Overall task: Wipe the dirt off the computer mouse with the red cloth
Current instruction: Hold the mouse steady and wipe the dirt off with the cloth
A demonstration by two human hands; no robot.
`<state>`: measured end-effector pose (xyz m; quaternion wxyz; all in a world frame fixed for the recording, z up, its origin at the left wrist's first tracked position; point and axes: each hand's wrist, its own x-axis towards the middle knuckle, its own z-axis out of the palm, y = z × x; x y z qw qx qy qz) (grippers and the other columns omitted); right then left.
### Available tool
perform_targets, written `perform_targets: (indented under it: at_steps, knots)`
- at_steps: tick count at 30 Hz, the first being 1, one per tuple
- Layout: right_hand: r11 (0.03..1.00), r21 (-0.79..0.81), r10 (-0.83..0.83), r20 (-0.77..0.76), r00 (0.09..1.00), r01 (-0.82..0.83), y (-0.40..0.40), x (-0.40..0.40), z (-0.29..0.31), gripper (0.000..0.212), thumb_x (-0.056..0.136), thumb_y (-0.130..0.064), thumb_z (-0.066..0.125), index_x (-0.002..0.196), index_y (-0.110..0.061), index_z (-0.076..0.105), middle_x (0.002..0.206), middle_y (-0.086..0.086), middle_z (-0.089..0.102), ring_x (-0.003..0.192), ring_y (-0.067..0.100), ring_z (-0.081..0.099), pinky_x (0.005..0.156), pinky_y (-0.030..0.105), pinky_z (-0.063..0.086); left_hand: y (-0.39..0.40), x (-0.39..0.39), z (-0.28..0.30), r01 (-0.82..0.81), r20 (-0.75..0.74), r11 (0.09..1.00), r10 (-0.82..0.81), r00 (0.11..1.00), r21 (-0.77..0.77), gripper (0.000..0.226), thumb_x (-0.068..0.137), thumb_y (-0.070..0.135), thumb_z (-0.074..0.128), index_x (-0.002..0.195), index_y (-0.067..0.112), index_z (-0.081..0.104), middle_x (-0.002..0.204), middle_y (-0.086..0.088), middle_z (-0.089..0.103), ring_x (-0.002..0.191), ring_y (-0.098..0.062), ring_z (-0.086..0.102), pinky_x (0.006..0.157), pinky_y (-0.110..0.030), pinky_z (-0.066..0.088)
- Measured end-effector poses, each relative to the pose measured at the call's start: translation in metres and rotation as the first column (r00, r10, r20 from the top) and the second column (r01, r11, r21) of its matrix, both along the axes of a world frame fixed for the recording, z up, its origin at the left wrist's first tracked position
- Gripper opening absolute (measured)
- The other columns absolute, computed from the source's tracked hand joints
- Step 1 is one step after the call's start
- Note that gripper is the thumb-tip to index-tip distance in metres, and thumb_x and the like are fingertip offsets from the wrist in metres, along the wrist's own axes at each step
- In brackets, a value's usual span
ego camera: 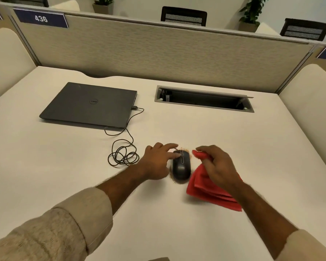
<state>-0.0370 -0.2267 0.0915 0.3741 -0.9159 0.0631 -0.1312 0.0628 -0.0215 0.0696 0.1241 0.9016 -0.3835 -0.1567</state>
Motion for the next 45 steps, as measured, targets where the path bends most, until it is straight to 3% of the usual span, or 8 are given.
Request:
perform_targets:
  at_steps: [6,9,14,27,31,34,40,45]
  knots:
    - [0.987,0.059,0.156,-0.080,0.985,-0.151,-0.016,0.020,0.008,0.038,0.084,0.010,0.052,0.103,-0.014,0.073,0.100,-0.006,0.071,0.095,0.006,0.066,0.089,0.026,0.052,0.014,-0.032,-0.015,-0.040,0.028,0.987,0.045,0.999,-0.157,0.069,0.078,0.018,0.058,0.143,0.038,0.047,0.151,0.023,0.039,0.126,-0.014,0.036,0.091,-0.032,0.022]
    - [0.946,-0.093,0.297,-0.131,0.946,-0.310,-0.014,0.031,0.008,0.042,0.080,0.011,0.052,0.102,-0.016,0.076,0.102,-0.004,0.070,0.094,0.008,0.063,0.085,0.034,0.052,0.013,-0.041,-0.022,-0.009,0.051,0.993,0.015,0.999,-0.117,0.068,0.079,0.018,0.055,0.144,0.037,0.046,0.154,0.024,0.035,0.125,-0.014,0.036,0.088,-0.031,0.019]
    - [0.743,-0.357,0.517,-0.230,0.825,-0.566,0.001,0.037,0.002,0.043,0.078,-0.008,0.051,0.107,-0.029,0.075,0.108,-0.007,0.071,0.090,0.019,0.059,0.074,0.036,0.044,0.014,-0.041,-0.025,0.027,0.107,0.996,-0.018,0.994,-0.081,0.064,0.078,0.019,0.050,0.140,0.035,0.049,0.150,0.022,0.040,0.120,-0.019,0.038,0.084,-0.032,0.018]
    - [0.846,-0.277,0.363,-0.329,0.872,-0.456,-0.012,0.087,-0.022,0.044,0.088,-0.002,0.049,0.110,-0.031,0.073,0.105,-0.007,0.062,0.099,0.018,0.050,0.082,0.033,0.042,0.014,-0.036,-0.019,0.056,0.101,0.997,-0.052,0.994,-0.043,0.069,0.078,0.013,0.050,0.144,0.033,0.048,0.156,0.021,0.036,0.118,-0.015,0.034,0.076,-0.032,0.009]
    - [0.840,-0.176,0.463,-0.262,0.847,-0.514,-0.006,0.080,-0.019,0.046,0.078,0.001,0.052,0.099,-0.031,0.077,0.099,-0.011,0.065,0.094,0.014,0.051,0.082,0.027,0.041,0.014,-0.037,-0.019,0.061,0.121,0.997,-0.056,0.991,-0.041,0.069,0.077,0.015,0.050,0.143,0.034,0.048,0.154,0.018,0.038,0.117,-0.018,0.036,0.074,-0.032,0.007]
    - [0.784,-0.195,0.529,-0.286,0.799,-0.589,-0.004,0.073,-0.019,0.043,0.073,-0.004,0.054,0.091,-0.036,0.077,0.100,-0.011,0.065,0.091,0.011,0.048,0.080,0.027,0.038,0.017,-0.038,-0.022,0.045,0.130,0.998,-0.038,0.991,-0.053,0.068,0.076,0.016,0.050,0.142,0.035,0.049,0.139,0.012,0.043,0.114,-0.019,0.034,0.076,-0.032,0.009]
    - [0.854,-0.296,0.374,-0.225,0.900,-0.429,-0.011,0.076,-0.020,0.041,0.084,0.000,0.057,0.105,-0.030,0.075,0.103,-0.003,0.064,0.095,0.018,0.048,0.083,0.039,0.042,0.017,-0.037,-0.022,0.018,0.114,0.998,-0.011,0.993,-0.065,0.071,0.078,0.015,0.051,0.146,0.038,0.045,0.112,0.007,0.043,0.104,-0.018,0.031,0.075,-0.033,0.011]
    - [0.816,-0.124,0.535,-0.211,0.818,-0.565,-0.005,0.064,-0.017,0.046,0.070,0.001,0.051,0.093,-0.028,0.079,0.098,-0.010,0.066,0.093,0.011,0.049,0.083,0.020,0.039,0.017,-0.039,-0.020,0.020,0.121,0.999,-0.015,0.993,-0.043,0.070,0.079,0.015,0.052,0.145,0.037,0.045,0.105,0.008,0.042,0.102,-0.019,0.033,0.073,-0.032,0.008]
